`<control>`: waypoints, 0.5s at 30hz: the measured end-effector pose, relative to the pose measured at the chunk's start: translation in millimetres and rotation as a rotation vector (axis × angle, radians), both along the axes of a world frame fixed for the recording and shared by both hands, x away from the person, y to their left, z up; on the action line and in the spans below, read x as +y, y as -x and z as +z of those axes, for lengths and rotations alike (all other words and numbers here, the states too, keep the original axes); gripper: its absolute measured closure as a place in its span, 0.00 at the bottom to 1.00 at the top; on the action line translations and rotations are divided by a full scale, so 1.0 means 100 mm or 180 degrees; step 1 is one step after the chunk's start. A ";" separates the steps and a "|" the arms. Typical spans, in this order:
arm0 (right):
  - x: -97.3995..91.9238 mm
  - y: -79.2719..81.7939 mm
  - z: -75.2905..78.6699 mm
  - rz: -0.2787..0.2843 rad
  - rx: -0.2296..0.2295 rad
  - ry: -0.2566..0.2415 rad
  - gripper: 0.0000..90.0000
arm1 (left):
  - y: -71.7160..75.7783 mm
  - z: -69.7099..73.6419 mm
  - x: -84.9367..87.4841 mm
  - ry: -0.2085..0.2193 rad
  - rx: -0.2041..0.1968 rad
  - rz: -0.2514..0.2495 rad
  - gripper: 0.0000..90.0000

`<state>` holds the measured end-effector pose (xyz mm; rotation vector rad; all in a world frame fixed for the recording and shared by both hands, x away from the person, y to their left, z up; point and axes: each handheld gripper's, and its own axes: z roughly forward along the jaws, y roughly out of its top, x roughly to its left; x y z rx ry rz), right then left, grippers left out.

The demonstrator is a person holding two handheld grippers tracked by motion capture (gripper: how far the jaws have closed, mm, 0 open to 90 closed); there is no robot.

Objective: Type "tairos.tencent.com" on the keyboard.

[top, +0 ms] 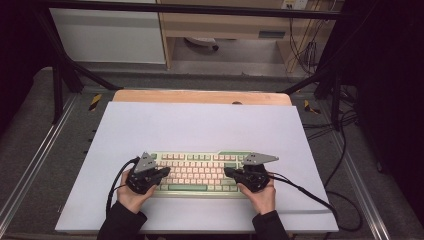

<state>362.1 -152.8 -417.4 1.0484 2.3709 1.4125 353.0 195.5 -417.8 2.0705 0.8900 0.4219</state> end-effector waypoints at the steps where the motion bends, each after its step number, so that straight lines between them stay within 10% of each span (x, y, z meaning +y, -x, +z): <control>1: 0.01 0.00 0.00 -0.0002 0.0006 0.0006 1.00 | 0.00 0.00 0.01 0.0005 0.0003 0.0006 1.00; 15: 0.32 -0.10 0.00 0.0034 0.0032 0.0093 1.00 | 0.05 -0.06 0.18 0.0078 0.0041 0.0058 1.00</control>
